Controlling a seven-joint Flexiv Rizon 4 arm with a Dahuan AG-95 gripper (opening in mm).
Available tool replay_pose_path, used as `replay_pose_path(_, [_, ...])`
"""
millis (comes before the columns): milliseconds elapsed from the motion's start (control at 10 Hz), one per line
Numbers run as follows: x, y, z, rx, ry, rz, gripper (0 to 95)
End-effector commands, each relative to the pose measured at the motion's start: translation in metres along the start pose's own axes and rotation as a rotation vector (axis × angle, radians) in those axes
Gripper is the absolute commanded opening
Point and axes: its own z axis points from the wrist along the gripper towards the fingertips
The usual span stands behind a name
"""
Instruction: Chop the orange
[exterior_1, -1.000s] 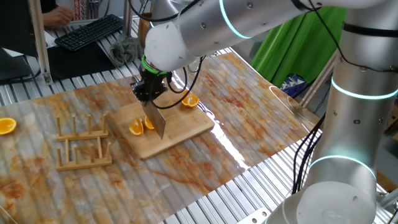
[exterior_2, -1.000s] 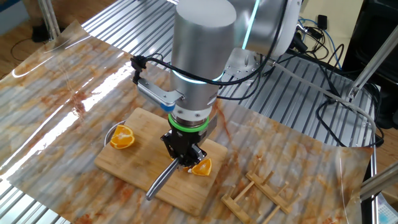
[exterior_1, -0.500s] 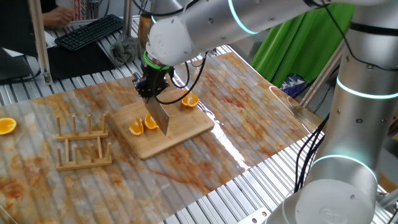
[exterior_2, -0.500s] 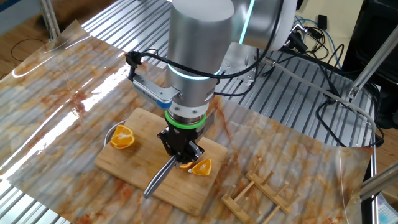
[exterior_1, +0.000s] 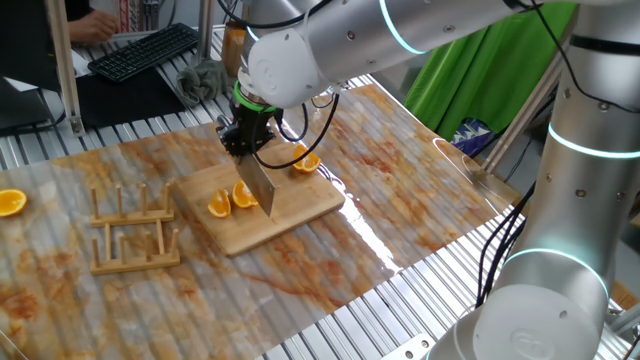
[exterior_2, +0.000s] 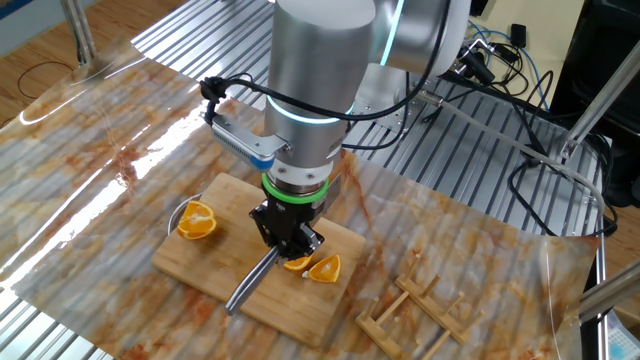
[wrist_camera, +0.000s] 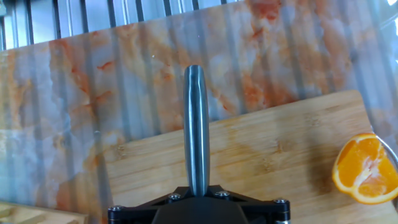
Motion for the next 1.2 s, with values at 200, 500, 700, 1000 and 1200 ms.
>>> replay_pose_path(200, [0.0001, -0.0013, 0.0008, -0.005, 0.003, 0.012, 0.0])
replay_pose_path(500, [-0.0011, -0.0032, 0.0030, -0.005, 0.002, 0.011, 0.0])
replay_pose_path(700, [-0.0015, -0.0042, 0.0046, -0.005, 0.002, 0.009, 0.0])
replay_pose_path(1000, [-0.0011, -0.0054, 0.0073, -0.005, 0.000, 0.009, 0.0])
replay_pose_path(1200, [-0.0003, -0.0055, 0.0083, -0.006, -0.001, 0.010, 0.0])
